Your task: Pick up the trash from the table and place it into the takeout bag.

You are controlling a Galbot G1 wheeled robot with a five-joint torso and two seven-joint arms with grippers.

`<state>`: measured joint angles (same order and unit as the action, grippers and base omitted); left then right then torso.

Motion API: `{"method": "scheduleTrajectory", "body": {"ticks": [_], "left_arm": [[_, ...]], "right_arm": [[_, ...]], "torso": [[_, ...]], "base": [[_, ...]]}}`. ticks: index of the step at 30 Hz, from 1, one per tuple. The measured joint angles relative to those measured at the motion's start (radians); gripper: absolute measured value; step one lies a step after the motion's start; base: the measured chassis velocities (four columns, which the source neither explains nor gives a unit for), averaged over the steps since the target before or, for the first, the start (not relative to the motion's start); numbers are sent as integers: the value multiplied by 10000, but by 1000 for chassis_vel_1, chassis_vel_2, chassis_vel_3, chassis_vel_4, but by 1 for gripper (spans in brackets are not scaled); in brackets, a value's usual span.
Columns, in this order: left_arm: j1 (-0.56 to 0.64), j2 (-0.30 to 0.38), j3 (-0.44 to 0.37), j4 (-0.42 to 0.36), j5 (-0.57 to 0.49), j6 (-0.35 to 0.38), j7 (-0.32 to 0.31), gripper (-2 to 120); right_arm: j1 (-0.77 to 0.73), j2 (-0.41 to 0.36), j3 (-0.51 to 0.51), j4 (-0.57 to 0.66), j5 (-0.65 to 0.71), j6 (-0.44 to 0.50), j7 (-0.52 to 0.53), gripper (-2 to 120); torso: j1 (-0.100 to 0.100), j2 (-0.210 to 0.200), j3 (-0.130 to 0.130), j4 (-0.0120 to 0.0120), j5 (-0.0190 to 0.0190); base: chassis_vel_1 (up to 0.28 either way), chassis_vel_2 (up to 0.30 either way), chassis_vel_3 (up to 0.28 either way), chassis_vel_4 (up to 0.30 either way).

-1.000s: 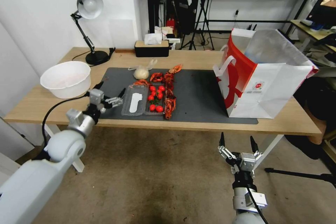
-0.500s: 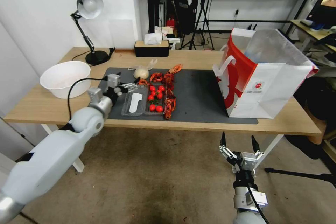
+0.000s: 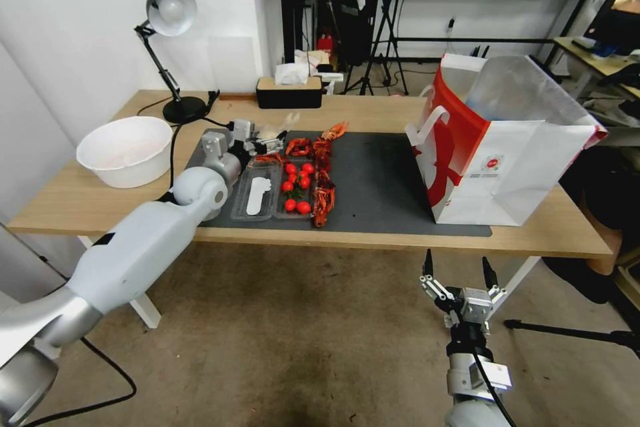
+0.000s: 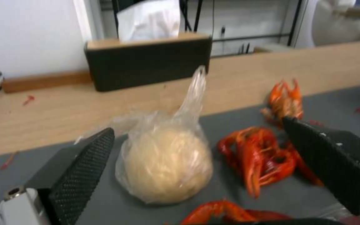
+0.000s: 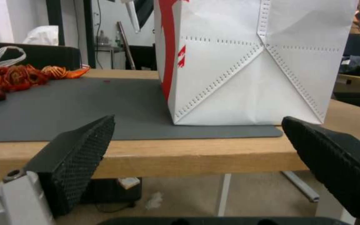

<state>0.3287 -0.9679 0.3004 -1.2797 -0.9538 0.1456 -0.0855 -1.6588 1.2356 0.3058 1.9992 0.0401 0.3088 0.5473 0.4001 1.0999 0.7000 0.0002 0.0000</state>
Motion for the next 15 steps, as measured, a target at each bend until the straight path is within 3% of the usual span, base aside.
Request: {"method": "scheduleTrajectory", "body": {"ticks": [5, 15], "left_arm": [[-318, -288, 202, 660, 70, 577, -59, 100], [-717, -642, 398, 1521, 241, 625, -55, 100]], "right_arm": [[23, -9, 2, -5, 12, -27, 18, 100], [10, -11, 19, -31, 20, -27, 42, 100]], "torso": [[0, 1, 0, 0, 1], [-1, 0, 0, -1, 0]], "base": [[0, 0, 0, 0], [0, 0, 0, 0]]}}
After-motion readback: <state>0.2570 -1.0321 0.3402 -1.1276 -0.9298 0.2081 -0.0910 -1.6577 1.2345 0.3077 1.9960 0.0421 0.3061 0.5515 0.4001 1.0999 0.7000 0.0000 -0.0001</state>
